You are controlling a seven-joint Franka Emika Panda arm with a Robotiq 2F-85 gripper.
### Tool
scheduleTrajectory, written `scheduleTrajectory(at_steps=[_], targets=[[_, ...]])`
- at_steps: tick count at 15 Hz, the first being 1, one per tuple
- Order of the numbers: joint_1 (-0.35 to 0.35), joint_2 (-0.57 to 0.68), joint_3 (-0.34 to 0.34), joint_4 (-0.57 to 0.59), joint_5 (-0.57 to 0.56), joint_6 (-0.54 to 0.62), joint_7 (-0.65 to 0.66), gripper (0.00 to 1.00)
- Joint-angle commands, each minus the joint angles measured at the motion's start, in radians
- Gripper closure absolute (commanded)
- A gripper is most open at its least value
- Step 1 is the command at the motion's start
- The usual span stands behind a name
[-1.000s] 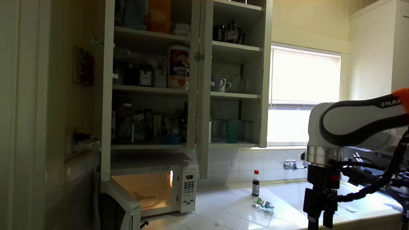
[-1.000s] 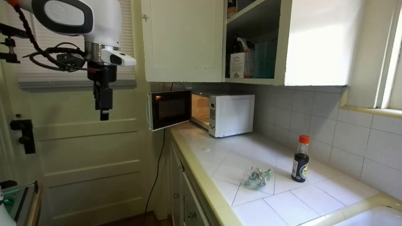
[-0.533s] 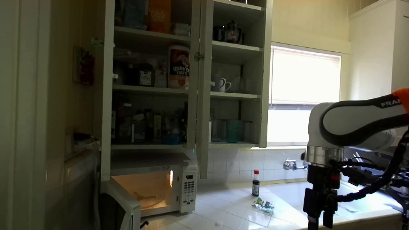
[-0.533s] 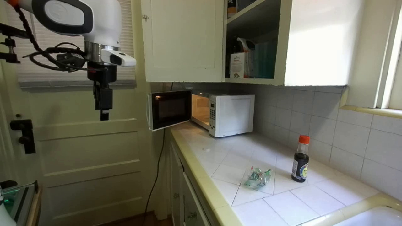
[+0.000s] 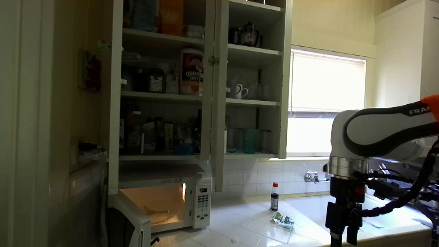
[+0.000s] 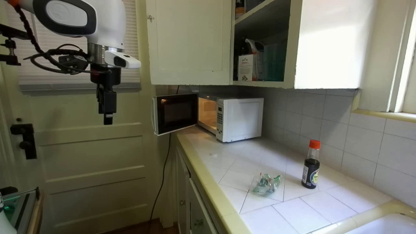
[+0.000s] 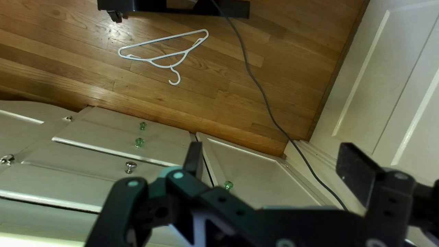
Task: Remove the glass from the cupboard
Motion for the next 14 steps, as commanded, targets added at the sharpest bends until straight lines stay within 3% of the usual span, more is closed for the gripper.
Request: scheduleTrajectory(at_steps=[1,7,14], targets=[[-0.014,0.002,0.012,0.002,0.009,-0.003,-0.009,0.0],[-0.032,-0.001,-0.009,0.021,0.001,0.009,-0.025,0.0],[-0.097,0.023,-0.028,0.154,-0.04,0.204,-0.033,0.0]])
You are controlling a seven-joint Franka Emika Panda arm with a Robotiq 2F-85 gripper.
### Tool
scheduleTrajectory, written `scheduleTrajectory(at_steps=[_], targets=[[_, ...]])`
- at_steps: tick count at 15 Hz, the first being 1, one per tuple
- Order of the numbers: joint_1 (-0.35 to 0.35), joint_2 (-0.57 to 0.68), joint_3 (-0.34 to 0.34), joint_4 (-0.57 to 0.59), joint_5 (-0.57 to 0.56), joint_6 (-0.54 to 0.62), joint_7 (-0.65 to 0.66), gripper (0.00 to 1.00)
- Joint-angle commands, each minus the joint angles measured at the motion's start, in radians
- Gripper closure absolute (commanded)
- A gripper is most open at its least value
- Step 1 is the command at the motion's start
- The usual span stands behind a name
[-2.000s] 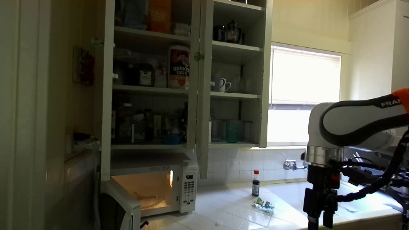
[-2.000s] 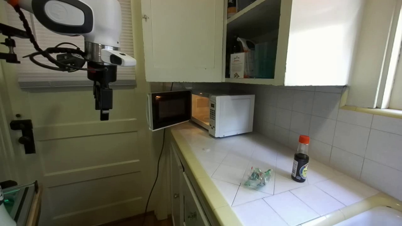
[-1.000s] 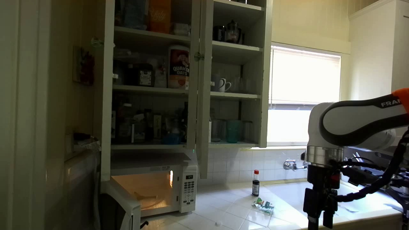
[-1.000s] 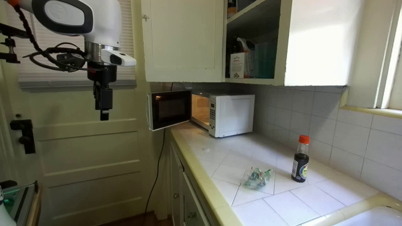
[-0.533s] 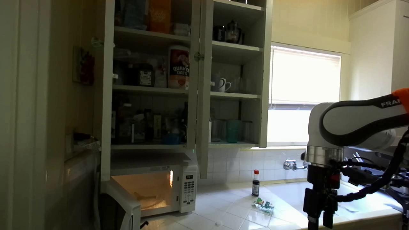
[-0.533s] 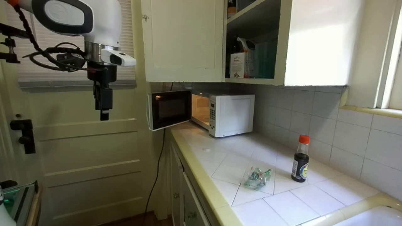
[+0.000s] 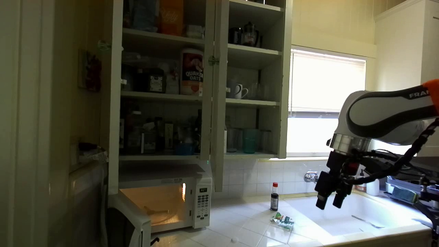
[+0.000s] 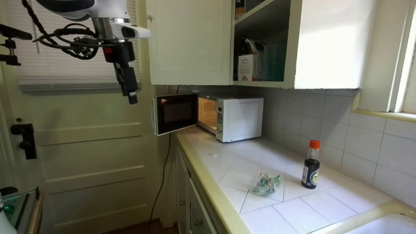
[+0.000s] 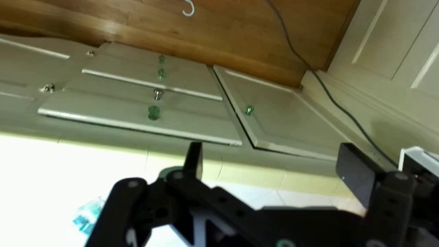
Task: Remove the glass from the cupboard
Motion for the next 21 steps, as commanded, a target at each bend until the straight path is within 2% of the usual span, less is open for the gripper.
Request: scheduleTrajectory(at_steps=[1,5,7,8,9,12,15,17,21], targets=[[-0.025,0.024,-0.008,0.065,-0.031,0.106,-0.017,0.0],[-0.034,0.028,-0.001,0.141,-0.052,0.271,-0.005,0.0],[0.004,0.059,-0.027,0.213,-0.025,0.224,-0.035,0.0],[0.069,0.064,-0.075,0.248,0.032,0.14,-0.107,0.0],[-0.004,0.024,-0.018,0.18,-0.018,0.224,-0.034,0.0],[0.046,0.048,-0.054,0.23,0.013,0.169,-0.084,0.0],[0.053,0.059,-0.058,0.235,0.016,0.168,-0.09,0.0],[0.024,0.069,-0.037,0.216,-0.007,0.301,-0.057,0.0],[-0.019,0.216,-0.01,0.294,-0.074,0.611,-0.042,0.0]])
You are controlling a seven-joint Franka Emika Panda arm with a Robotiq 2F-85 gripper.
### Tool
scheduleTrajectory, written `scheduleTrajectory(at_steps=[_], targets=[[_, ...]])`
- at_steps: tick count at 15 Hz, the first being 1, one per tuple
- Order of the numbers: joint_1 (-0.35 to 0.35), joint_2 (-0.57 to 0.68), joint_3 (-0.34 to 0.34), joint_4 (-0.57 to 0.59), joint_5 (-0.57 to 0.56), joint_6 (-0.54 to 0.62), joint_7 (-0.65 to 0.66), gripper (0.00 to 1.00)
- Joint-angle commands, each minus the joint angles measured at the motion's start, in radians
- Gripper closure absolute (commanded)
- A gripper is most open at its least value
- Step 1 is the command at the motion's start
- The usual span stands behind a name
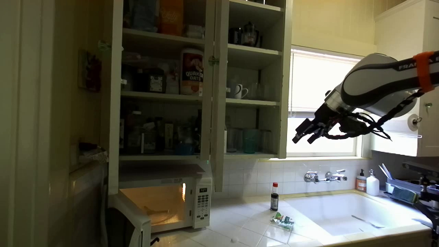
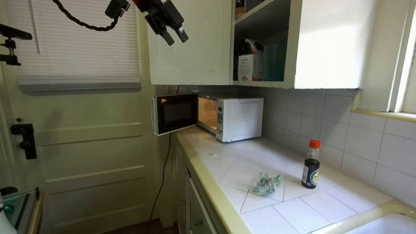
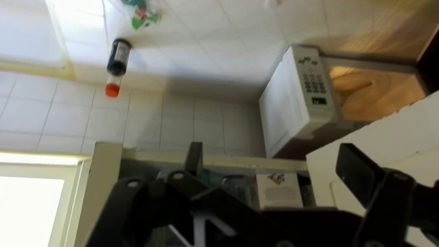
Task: Remove the glass from the cupboard
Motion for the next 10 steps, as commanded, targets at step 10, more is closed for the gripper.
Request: scheduleTrajectory(at_steps=[10], targets=[[-0.144,0.655,0.097,0.555,-0.192,0.277,0.211,0.0]])
